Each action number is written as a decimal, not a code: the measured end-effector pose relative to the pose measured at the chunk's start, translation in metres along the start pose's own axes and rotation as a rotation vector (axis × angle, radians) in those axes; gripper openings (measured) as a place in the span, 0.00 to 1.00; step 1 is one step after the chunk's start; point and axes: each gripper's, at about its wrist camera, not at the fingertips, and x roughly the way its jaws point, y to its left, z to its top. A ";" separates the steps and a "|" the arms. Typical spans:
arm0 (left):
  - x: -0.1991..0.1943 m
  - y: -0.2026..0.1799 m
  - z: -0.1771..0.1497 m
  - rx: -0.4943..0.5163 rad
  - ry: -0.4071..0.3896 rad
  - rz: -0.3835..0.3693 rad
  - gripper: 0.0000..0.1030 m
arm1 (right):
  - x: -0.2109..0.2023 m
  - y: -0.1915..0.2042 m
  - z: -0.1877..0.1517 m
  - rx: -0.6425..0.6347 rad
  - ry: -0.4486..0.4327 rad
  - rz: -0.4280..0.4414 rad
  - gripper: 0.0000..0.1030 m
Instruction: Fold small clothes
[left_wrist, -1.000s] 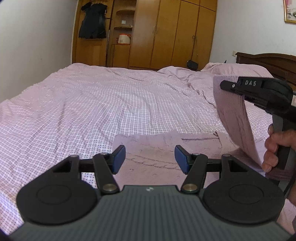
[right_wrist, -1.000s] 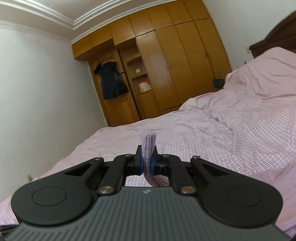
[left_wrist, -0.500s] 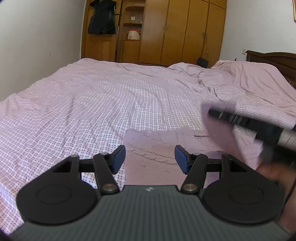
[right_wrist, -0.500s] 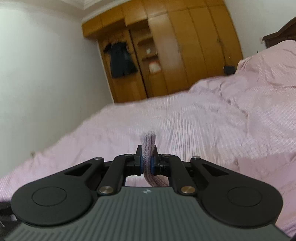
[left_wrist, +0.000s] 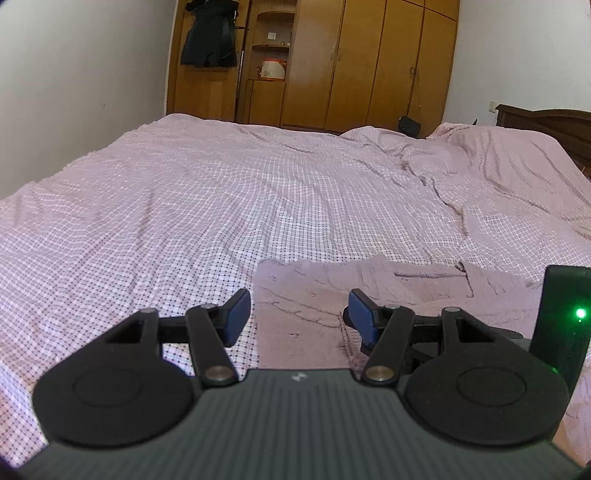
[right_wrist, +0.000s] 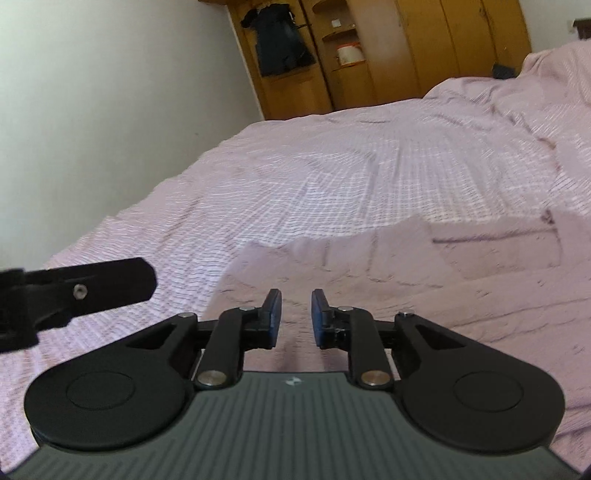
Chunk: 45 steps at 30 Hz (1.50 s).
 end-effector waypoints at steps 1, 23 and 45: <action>0.000 0.000 0.000 -0.002 0.002 0.000 0.59 | -0.001 0.000 0.000 -0.004 -0.001 0.000 0.31; -0.013 0.011 -0.014 0.006 0.057 -0.039 0.74 | -0.106 -0.059 -0.002 -0.034 -0.034 -0.027 0.51; -0.060 0.015 -0.094 -0.017 0.192 -0.083 0.74 | -0.262 -0.146 -0.049 -0.033 -0.068 -0.144 0.68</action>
